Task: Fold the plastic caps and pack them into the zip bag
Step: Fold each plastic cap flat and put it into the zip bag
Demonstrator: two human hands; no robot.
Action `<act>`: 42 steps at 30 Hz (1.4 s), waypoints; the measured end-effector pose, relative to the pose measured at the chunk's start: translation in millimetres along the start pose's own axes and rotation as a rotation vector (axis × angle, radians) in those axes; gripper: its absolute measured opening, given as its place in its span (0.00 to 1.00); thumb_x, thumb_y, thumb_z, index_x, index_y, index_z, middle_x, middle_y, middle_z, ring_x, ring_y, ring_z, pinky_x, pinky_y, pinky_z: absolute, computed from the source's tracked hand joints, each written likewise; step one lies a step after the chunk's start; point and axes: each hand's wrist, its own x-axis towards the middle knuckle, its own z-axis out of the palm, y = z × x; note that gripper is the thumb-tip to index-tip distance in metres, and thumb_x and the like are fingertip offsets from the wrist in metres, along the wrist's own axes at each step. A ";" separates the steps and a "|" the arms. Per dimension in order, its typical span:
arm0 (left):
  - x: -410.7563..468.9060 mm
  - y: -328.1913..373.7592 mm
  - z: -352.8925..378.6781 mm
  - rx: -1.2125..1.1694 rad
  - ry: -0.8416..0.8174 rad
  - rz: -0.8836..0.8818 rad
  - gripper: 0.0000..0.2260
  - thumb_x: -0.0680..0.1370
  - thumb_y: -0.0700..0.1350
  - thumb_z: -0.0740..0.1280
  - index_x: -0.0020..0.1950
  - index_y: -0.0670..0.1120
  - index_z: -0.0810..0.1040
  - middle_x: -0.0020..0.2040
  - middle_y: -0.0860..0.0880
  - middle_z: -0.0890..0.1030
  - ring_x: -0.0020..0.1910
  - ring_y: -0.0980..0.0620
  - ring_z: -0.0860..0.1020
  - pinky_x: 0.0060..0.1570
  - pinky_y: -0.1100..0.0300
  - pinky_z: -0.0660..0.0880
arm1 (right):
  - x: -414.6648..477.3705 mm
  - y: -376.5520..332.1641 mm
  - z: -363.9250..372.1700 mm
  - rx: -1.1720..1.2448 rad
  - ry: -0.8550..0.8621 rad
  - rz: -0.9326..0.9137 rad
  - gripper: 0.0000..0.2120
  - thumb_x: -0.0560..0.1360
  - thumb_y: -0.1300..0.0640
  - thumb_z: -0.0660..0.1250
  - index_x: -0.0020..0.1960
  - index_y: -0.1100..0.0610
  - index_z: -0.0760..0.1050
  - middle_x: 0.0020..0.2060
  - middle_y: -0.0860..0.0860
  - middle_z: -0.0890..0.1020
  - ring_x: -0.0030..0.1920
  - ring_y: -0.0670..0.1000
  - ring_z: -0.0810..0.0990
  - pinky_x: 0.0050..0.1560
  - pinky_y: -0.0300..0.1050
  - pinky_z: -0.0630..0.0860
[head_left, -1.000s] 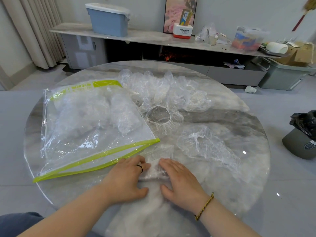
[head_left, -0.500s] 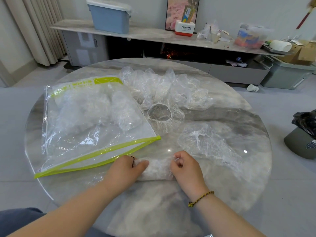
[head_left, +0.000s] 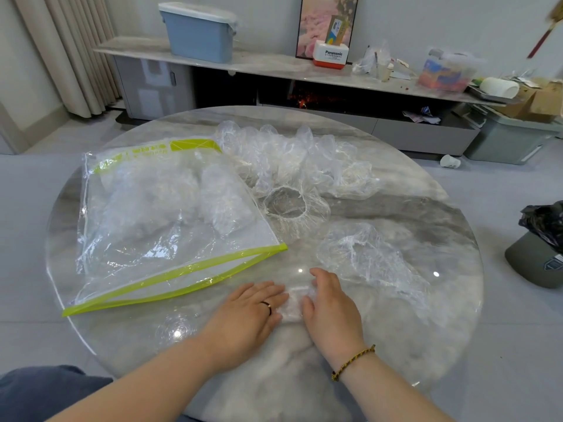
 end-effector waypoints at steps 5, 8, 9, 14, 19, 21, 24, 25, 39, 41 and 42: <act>8.8 0.5 0.3 -0.334 0.069 -0.135 0.43 0.66 0.73 0.39 0.64 0.48 0.76 0.65 0.54 0.73 0.67 0.55 0.68 0.61 0.71 0.56 | 2.3 6.8 -5.9 -0.047 0.016 0.022 0.15 0.78 0.54 0.58 0.64 0.53 0.69 0.51 0.46 0.77 0.57 0.49 0.71 0.58 0.40 0.65; 12.4 5.5 -7.4 -0.416 0.122 -0.266 0.19 0.78 0.51 0.61 0.68 0.47 0.68 0.63 0.53 0.72 0.58 0.55 0.71 0.50 0.75 0.59 | 2.1 5.6 -3.5 0.251 0.021 0.028 0.07 0.76 0.60 0.62 0.52 0.53 0.74 0.34 0.42 0.72 0.45 0.46 0.70 0.51 0.36 0.67; 13.5 4.9 -8.0 -0.461 0.116 -0.297 0.21 0.77 0.47 0.64 0.69 0.47 0.65 0.63 0.53 0.70 0.52 0.57 0.70 0.47 0.75 0.59 | 2.0 3.4 -5.1 0.425 -0.003 0.050 0.07 0.75 0.63 0.63 0.48 0.52 0.74 0.33 0.43 0.71 0.41 0.44 0.72 0.47 0.32 0.69; 14.9 1.4 -11.0 -0.670 0.043 -0.389 0.16 0.74 0.41 0.69 0.60 0.49 0.70 0.43 0.57 0.72 0.36 0.62 0.68 0.37 0.77 0.65 | 5.9 -4.0 -11.7 0.979 -0.075 0.182 0.09 0.75 0.68 0.62 0.47 0.54 0.71 0.33 0.48 0.73 0.30 0.38 0.72 0.35 0.26 0.69; 17.1 1.3 -15.7 -0.993 0.261 -0.567 0.10 0.73 0.34 0.69 0.43 0.46 0.71 0.31 0.53 0.70 0.29 0.57 0.68 0.27 0.73 0.65 | 5.3 -4.5 -5.1 1.243 -0.120 0.320 0.15 0.76 0.61 0.63 0.62 0.56 0.65 0.48 0.53 0.78 0.46 0.48 0.78 0.47 0.38 0.74; 17.8 3.2 -21.5 -1.162 0.322 -0.599 0.12 0.73 0.32 0.68 0.40 0.47 0.70 0.27 0.53 0.74 0.26 0.57 0.72 0.25 0.72 0.67 | 2.3 -6.2 -5.0 1.310 -0.233 0.307 0.16 0.76 0.60 0.62 0.63 0.59 0.66 0.49 0.55 0.80 0.46 0.49 0.80 0.44 0.38 0.77; 15.3 7.8 -27.1 -1.216 0.305 -0.556 0.11 0.73 0.32 0.67 0.41 0.46 0.71 0.23 0.54 0.77 0.24 0.61 0.75 0.27 0.70 0.71 | -3.3 -12.6 -4.9 1.328 -0.333 0.246 0.06 0.76 0.63 0.62 0.50 0.63 0.75 0.39 0.53 0.82 0.37 0.47 0.81 0.38 0.37 0.78; 13.6 8.0 -26.5 -1.171 0.306 -0.541 0.10 0.74 0.34 0.68 0.41 0.47 0.71 0.24 0.55 0.77 0.24 0.62 0.74 0.29 0.70 0.70 | -3.8 -15.5 -4.2 1.319 -0.311 0.252 0.04 0.76 0.64 0.62 0.45 0.63 0.75 0.36 0.53 0.82 0.35 0.47 0.81 0.37 0.37 0.77; -64.5 -80.8 -60.4 0.298 0.356 -0.366 0.29 0.44 0.43 0.83 0.43 0.44 0.82 0.38 0.46 0.81 0.37 0.46 0.77 0.40 0.59 0.60 | 20.5 -54.2 22.0 1.055 -0.176 0.218 0.12 0.75 0.65 0.63 0.33 0.57 0.70 0.32 0.55 0.72 0.35 0.51 0.69 0.38 0.42 0.67; -70.0 -76.4 -79.0 0.253 0.205 -0.467 0.21 0.59 0.46 0.80 0.50 0.47 0.82 0.44 0.51 0.82 0.41 0.49 0.80 0.43 0.62 0.63 | 20.4 -62.9 27.9 1.070 -0.180 0.201 0.09 0.74 0.65 0.63 0.36 0.58 0.72 0.34 0.56 0.73 0.38 0.51 0.71 0.41 0.44 0.68; -71.7 -81.8 -78.7 0.201 0.219 -0.529 0.15 0.71 0.49 0.72 0.57 0.51 0.79 0.52 0.54 0.80 0.49 0.52 0.79 0.45 0.64 0.65 | 19.0 -66.6 30.3 1.070 -0.198 0.185 0.08 0.74 0.65 0.63 0.37 0.59 0.73 0.35 0.57 0.74 0.39 0.52 0.71 0.42 0.45 0.68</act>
